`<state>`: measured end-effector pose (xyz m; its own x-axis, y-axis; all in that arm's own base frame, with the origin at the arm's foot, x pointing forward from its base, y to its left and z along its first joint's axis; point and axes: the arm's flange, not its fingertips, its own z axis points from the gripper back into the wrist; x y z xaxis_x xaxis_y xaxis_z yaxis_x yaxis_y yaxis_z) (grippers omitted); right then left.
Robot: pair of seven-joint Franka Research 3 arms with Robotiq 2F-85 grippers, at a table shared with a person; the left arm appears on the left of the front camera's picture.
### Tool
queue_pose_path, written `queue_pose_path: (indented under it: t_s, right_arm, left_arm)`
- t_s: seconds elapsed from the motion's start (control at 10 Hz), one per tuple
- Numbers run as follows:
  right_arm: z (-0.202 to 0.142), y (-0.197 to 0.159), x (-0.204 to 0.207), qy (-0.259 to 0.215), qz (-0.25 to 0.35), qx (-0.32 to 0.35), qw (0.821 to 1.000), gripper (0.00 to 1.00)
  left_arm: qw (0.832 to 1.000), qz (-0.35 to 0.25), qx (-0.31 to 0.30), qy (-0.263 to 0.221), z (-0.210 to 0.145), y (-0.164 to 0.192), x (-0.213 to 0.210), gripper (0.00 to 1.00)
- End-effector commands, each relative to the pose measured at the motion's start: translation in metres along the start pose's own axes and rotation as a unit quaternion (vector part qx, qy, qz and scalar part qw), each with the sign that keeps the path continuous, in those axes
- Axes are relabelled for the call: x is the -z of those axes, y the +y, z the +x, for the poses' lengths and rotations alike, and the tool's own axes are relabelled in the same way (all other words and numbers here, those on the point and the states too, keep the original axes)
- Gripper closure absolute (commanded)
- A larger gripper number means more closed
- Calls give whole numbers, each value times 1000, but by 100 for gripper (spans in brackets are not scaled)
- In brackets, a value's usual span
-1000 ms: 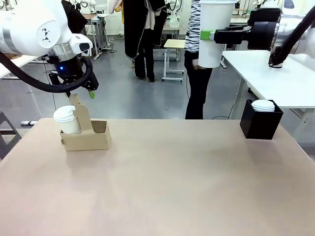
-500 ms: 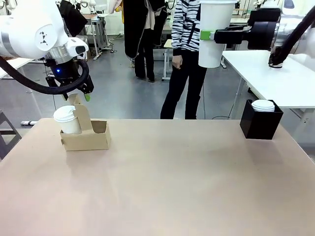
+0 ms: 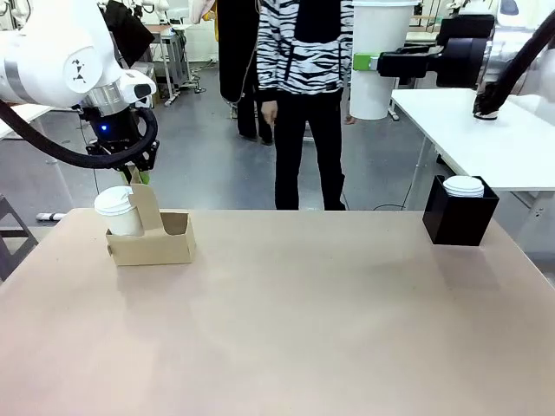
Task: Pour a drink into a cup and package it in a carrier.
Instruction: Position the Cup Carrier in the center of the table.
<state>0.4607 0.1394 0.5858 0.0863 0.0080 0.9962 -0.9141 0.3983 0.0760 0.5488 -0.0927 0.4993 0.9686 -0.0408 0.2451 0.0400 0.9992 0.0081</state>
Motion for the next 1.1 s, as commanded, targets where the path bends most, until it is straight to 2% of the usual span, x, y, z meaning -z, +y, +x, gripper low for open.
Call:
queue_pose_path:
  t_s: [0.0, 0.3, 0.4, 0.5, 0.8, 1.0]
  right_arm:
    - [5, 0, 3, -6, 3, -3, 1000, 19]
    - [5, 0, 3, -6, 3, -3, 1000, 19]
    - [5, 0, 3, -6, 3, -3, 1000, 19]
    - [5, 0, 3, -6, 3, -3, 1000, 19]
    - [5, 0, 3, -6, 3, -3, 1000, 19]
    - [5, 0, 3, -6, 3, -3, 1000, 19]
  left_arm:
    - [1000, -3, -18, 3, -4, -2, 1, 100]
    - [1000, 1, -26, 11, -5, -4, 0, 100]
    - [998, -2, -35, 56, -5, -4, 1, 100]
    - [1000, 0, -8, 4, -2, -4, 2, 100]
    - [1000, 1, -12, 15, -3, -4, 2, 98]
    - [1000, -5, -29, 6, -14, -21, -41, 98]
